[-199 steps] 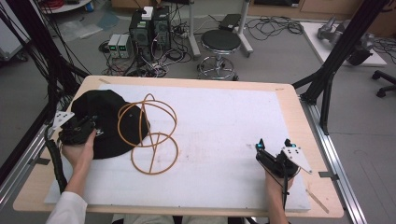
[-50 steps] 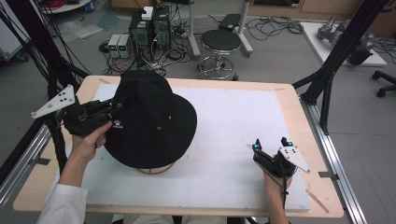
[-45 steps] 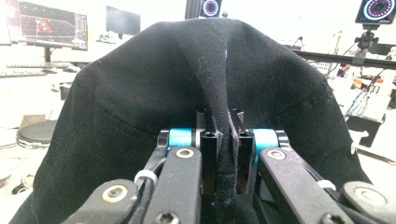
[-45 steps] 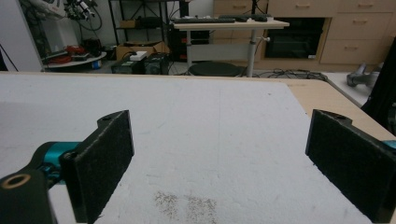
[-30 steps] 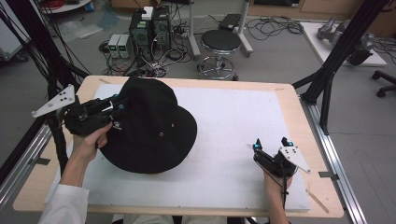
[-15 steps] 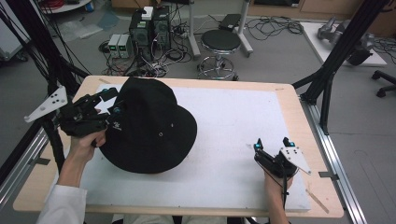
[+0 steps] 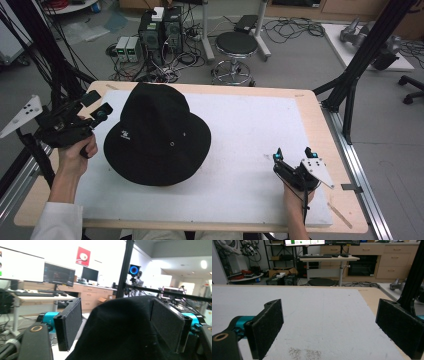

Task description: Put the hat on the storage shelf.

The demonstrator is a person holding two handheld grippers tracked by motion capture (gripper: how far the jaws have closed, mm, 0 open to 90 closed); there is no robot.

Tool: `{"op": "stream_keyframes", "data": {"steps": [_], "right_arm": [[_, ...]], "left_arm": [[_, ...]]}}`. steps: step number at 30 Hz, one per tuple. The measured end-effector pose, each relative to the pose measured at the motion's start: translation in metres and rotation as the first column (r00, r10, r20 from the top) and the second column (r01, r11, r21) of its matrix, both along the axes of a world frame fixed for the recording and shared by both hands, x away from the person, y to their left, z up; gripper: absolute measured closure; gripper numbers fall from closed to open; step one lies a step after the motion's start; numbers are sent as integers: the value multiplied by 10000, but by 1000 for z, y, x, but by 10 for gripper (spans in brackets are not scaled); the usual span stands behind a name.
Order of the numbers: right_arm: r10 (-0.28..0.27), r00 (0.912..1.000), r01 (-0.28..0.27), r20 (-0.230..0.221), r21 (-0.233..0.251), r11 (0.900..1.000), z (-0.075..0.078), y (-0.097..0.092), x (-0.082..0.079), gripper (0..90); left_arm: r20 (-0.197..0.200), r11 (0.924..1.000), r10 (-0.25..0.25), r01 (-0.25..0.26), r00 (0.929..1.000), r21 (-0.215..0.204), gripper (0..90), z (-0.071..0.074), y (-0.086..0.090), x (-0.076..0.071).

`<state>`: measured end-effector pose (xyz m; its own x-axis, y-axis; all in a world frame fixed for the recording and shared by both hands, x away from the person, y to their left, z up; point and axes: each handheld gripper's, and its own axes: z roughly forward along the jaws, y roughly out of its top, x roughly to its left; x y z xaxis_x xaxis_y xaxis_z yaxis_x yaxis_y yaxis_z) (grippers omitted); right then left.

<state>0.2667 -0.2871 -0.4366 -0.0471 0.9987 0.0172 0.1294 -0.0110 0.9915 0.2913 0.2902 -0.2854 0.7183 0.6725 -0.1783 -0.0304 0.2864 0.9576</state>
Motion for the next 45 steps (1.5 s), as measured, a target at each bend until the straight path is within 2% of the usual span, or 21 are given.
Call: {"op": "stream_keyframes", "data": {"steps": [3, 5, 6, 9, 11, 13, 15, 18, 22, 25, 26, 27, 29, 31, 32, 33, 34, 35, 37, 44, 45], "right_arm": [[4, 10000, -4, -10, -16, 10000, 0, 0, 0, 69], [11, 10000, -11, -4, -4, 10000, 0, 0, 0, 70], [-4, 10000, 4, -1, 21, 10000, 0, 0, 0, 69], [-23, 10000, 23, 0, 46, 10000, 0, 0, -1, 69], [24, 10000, -24, -56, -76, 10000, 0, 0, 0, 69], [23, 10000, -24, -44, -175, 9998, 0, 0, 0, 69], [47, 10000, -47, -17, -179, 9998, 0, 1, -1, 69], [65, 10000, -66, -26, -294, 9995, 0, 2, 0, 69], [95, 9999, -97, -39, -419, 9991, 0, 3, 0, 69], [83, 10000, -86, -55, -410, 9991, 0, 3, 0, 69], [100, 9999, -102, -46, -434, 9990, 0, 3, 0, 69], [100, 9999, -102, -46, -434, 9990, 0, 3, 0, 69], [107, 9999, -110, -56, -423, 9990, 0, 3, 0, 69], [116, 9999, -118, -51, -397, 9991, 0, 3, 0, 69], [119, 9999, -121, -47, -391, 9992, 0, 3, 0, 69], [118, 9999, -121, -65, -350, 9993, 0, 3, 0, 69], [116, 9999, -118, -60, -334, 9994, 0, 3, 0, 69], [112, 9999, -114, -62, -300, 9995, 0, 3, 0, 69], [125, 9999, -127, -74, -280, 9995, 0, 2, 0, 69], [107, 9999, -109, -71, -285, 9995, 0, 3, -1, 69], [122, 9999, -124, -55, -263, 9996, 0, 3, -1, 69]], "left_arm": [[-110, 9987, 315, -320, 9994, -390, 254, -2, 5, -2], [-106, 9954, 835, -839, 9964, -466, 254, -3, 8, -4], [-102, 9922, 1163, -1166, 9932, -442, 254, -4, 9, -5], [5, 9706, 2400, -2399, 9708, -215, 259, -8, 11, -11], [27, 9498, 3126, -3126, 9499, -102, 260, -11, 14, -14], [100, 9138, 4060, -4061, 9138, 105, 258, -15, 16, -19], [213, 8877, 4590, -4594, 8882, 310, 258, -17, 16, -22], [630, 8178, 5704, -5733, 8190, 491, 261, -24, 15, -29], [533, 7701, 6350, -6370, 7706, 342, 266, -31, 17, -32], [352, 7525, 6562, -6571, 7538, 446, 266, -38, 21, -31], [319, 7496, 6597, -6605, 7508, 431, 268, -41, 22, -32], [272, 7533, 6558, -6564, 7544, 420, 268, -43, 23, -32], [269, 7385, 6727, -6732, 7394, 383, 276, -51, 24, -34], [254, 7297, 6816, -6819, 7313, 504, 280, -57, 25, -35], [222, 7192, 6924, -6923, 7212, 593, 279, -62, 26, -35], [200, 7154, 6962, -6959, 7176, 623, 279, -66, 27, -35], [171, 7189, 6927, -6921, 7211, 645, 280, -70, 28, -36], [185, 7173, 6938, -6930, 7200, 721, 279, -73, 29, -37], [237, 7030, 7063, -7050, 7075, 939, 279, -79, 31, -38], [-61, 6728, 7349, -7278, 6782, 1329, 272, -101, 37, -37], [-157, 6716, 7362, -7274, 6766, 1407, 269, -105, 37, -36]]}}
